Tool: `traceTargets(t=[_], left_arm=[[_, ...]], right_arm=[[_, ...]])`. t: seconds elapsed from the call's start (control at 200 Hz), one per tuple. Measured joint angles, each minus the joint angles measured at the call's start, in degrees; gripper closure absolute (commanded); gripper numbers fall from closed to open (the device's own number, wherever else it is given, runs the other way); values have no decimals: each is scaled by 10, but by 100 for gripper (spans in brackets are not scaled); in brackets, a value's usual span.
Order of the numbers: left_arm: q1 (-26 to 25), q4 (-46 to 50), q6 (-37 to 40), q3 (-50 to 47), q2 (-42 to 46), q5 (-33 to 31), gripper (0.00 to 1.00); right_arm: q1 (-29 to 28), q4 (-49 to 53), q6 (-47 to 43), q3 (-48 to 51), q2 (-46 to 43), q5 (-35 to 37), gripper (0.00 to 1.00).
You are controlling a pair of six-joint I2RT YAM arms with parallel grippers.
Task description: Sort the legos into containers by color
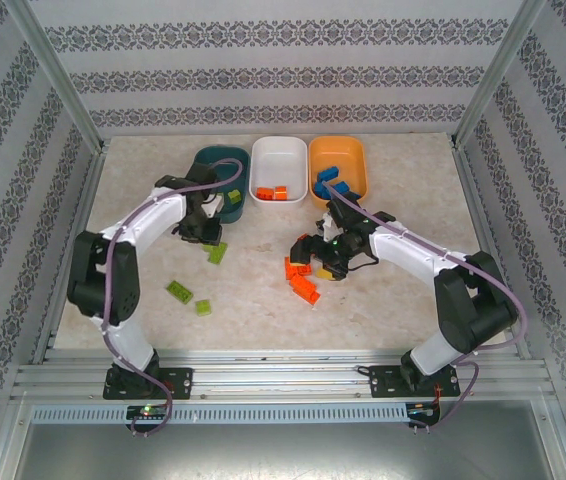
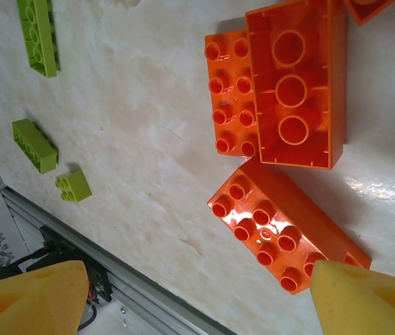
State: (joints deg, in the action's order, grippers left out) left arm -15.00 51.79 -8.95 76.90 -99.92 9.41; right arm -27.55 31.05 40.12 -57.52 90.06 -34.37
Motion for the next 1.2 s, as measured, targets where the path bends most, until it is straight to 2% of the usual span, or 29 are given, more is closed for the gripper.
traceTargets(t=[0.275, 0.48, 0.595, 0.729, 0.904, 1.204], left_arm=[[2, -35, -114, -26, 97, 102, 83], [32, -100, -209, 6, 98, 181, 83], [59, -149, -264, 25, 84, 204, 83], [76, -169, -300, 90, 12, 209, 83], [87, -167, -308, 205, -128, 203, 83], [96, -69, -284, 443, -327, 169, 80]], right_arm=[[0, -8, 0, 0, 1, 0, 17], [0, -9, -2, 0, 1, -2, 17], [0, -8, -7, 0, 1, -3, 17], [0, -8, -12, 0, 1, -4, 17], [0, -8, -13, 3, -7, -4, 17], [0, -4, -13, 37, -45, 3, 17]])
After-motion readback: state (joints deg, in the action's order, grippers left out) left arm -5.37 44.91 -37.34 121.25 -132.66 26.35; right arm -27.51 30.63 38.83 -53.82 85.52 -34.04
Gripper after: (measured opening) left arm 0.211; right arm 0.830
